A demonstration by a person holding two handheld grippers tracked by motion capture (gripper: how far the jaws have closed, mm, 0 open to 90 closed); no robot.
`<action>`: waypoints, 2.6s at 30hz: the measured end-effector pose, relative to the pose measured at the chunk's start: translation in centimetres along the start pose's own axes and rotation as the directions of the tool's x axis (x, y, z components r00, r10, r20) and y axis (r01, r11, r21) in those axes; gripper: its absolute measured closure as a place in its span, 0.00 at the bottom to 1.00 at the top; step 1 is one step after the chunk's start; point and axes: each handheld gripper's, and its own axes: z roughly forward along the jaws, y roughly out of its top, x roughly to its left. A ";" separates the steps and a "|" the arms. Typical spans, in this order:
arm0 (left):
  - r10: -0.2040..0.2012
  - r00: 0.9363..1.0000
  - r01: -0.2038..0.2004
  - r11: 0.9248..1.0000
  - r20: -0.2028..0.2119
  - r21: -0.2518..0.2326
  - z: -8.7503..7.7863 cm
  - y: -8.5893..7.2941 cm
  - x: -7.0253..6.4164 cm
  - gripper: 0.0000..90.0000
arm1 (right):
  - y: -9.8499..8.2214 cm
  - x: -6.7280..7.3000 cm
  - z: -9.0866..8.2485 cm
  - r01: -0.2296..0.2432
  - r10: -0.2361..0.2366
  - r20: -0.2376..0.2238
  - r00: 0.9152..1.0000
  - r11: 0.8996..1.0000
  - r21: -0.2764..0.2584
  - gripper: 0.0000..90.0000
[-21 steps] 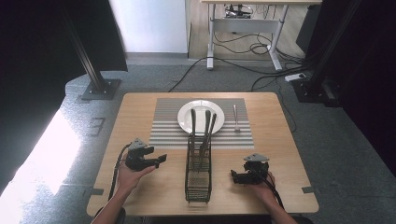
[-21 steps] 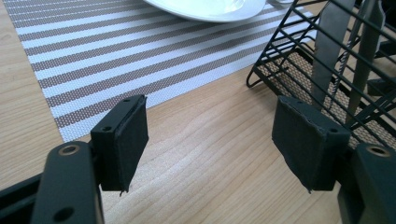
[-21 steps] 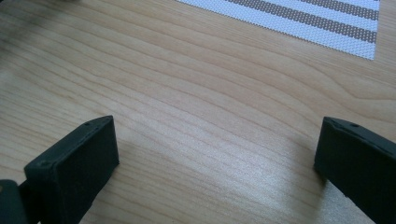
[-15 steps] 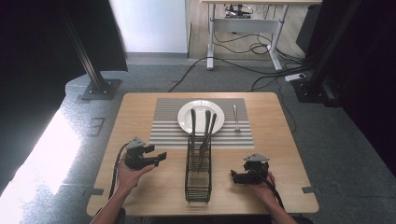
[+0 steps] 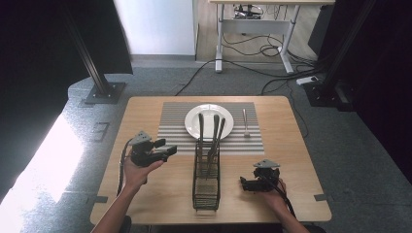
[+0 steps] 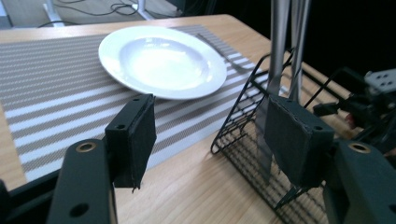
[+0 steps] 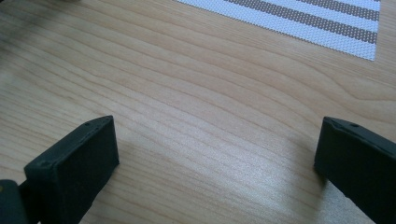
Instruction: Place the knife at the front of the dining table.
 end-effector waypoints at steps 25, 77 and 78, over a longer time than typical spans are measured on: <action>0.031 0.994 -0.032 0.999 0.108 0.008 6.1 4.8 -2.3 0.42 | 0.0 0.0 0.0 0.001 -0.001 -0.002 1.000 1.000 0.001 0.00; 0.165 0.978 -0.160 0.986 0.126 -0.046 6.8 6.5 -5.4 0.88 | 0.0 0.0 0.0 0.002 -0.002 -0.004 1.000 1.000 0.001 0.00; 0.169 0.978 -0.163 0.985 0.123 -0.054 6.6 6.6 -5.5 0.88 | 0.0 0.0 0.0 0.002 -0.002 -0.004 1.000 1.000 0.001 0.00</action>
